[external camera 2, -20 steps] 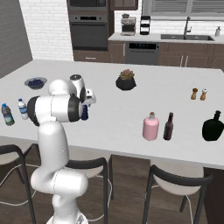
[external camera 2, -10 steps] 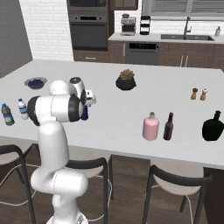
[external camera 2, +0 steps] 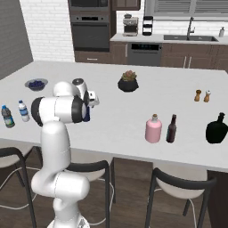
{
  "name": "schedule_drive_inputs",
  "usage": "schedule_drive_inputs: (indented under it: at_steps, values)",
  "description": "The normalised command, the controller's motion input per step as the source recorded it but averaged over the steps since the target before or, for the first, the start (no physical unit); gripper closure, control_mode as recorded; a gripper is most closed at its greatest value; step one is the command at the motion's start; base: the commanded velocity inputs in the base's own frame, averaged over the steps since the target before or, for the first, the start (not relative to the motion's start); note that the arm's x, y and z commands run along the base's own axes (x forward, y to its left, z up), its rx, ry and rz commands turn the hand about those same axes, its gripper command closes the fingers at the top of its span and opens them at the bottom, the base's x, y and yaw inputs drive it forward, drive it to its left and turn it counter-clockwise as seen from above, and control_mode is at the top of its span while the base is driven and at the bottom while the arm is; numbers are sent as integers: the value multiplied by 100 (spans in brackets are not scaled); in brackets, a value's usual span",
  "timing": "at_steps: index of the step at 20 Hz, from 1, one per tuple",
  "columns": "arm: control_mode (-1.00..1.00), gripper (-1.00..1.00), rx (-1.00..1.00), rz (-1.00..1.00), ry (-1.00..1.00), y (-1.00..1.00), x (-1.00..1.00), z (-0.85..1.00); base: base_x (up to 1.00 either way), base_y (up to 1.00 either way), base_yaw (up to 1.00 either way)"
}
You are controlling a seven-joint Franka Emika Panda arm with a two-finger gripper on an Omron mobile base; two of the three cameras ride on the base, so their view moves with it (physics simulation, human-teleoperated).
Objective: Move the plastic bottles in the middle to the plastics group, and the glass bottles in the middle to the glass group.
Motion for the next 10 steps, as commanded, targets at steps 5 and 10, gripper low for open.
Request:
schedule_drive_inputs:
  at_steps: [5, 10]
  values:
    - [-100, 100, 1, 0, 0, 0, 0, 0, 0, 0, 0]
    - [-100, 100, 0, 0, 0, 0, 0, 0, 0, 0, 0]
